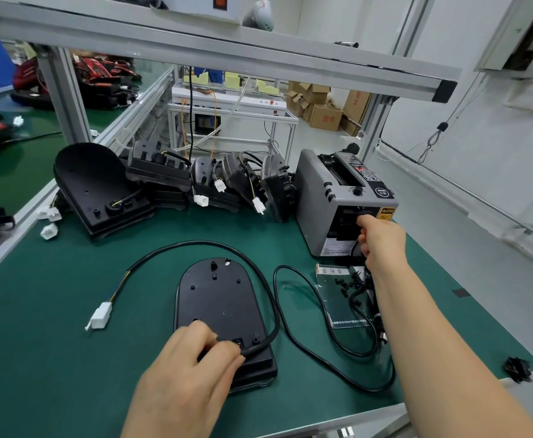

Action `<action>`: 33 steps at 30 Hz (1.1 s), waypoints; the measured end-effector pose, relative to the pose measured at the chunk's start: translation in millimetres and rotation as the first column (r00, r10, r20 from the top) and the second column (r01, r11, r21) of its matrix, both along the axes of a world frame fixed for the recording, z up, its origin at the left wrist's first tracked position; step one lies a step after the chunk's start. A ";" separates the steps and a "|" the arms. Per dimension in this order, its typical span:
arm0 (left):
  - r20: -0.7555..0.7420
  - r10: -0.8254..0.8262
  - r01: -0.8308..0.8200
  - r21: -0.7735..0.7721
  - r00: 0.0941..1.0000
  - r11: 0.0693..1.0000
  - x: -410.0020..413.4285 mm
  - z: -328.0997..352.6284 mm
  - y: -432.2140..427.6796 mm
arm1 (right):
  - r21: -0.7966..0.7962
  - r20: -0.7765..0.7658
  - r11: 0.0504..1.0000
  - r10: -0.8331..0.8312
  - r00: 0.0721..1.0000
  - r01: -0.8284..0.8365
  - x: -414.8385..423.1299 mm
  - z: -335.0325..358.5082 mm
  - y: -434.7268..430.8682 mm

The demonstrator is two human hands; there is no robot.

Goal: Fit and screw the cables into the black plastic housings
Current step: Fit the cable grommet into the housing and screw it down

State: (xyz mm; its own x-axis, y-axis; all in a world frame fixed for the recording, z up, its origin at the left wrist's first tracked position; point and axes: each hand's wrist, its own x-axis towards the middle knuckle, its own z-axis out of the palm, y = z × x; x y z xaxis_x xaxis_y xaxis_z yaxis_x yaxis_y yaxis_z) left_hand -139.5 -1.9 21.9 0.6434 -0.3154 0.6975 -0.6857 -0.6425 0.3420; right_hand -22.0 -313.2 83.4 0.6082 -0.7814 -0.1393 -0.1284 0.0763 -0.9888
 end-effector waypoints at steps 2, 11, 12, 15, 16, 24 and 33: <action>-0.010 -0.002 0.002 0.009 1.000 1.000 0.0 -0.2 0.7 | -0.017 0.003 1.000 0.011 1.000 -0.011 -3.6 -0.2 -1.5; -0.144 -0.043 0.042 -0.012 0.989 0.999 -1.8 7.9 7.5 | -0.162 -0.046 0.871 0.463 0.885 -0.464 -36.2 5.5 18.8; -0.170 -0.046 0.042 -0.030 0.984 0.999 -1.7 9.7 9.2 | -0.184 -0.066 0.829 0.525 0.848 -0.528 -39.0 7.1 29.4; -0.262 -0.060 0.012 -0.180 0.963 0.984 4.7 10.7 16.4 | -0.240 -0.159 0.652 0.704 0.692 -0.719 -45.1 12.9 69.5; -0.297 -0.037 -0.036 -0.236 0.954 0.971 9.8 10.1 20.0 | -0.244 -0.174 0.584 0.759 0.627 -0.774 -46.4 14.6 84.7; -0.621 0.081 -0.275 -0.223 0.780 0.935 50.2 -0.6 39.0 | -0.301 -0.424 0.213 0.843 0.331 -0.929 -41.7 4.0 167.6; -0.668 0.002 -0.214 -0.235 0.744 0.948 46.4 -10.1 41.5 | -0.337 -0.573 0.060 0.779 0.255 -0.940 -39.5 0.8 179.0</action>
State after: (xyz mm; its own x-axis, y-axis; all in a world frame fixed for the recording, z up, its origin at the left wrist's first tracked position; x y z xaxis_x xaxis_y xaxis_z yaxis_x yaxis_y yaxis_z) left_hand -93.2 39.5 11.9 0.9877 -0.0762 0.1363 -0.1561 -0.5019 0.8507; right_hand -61.6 -134.2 84.2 0.9210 0.3404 -0.1893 0.1213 -0.7126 -0.6910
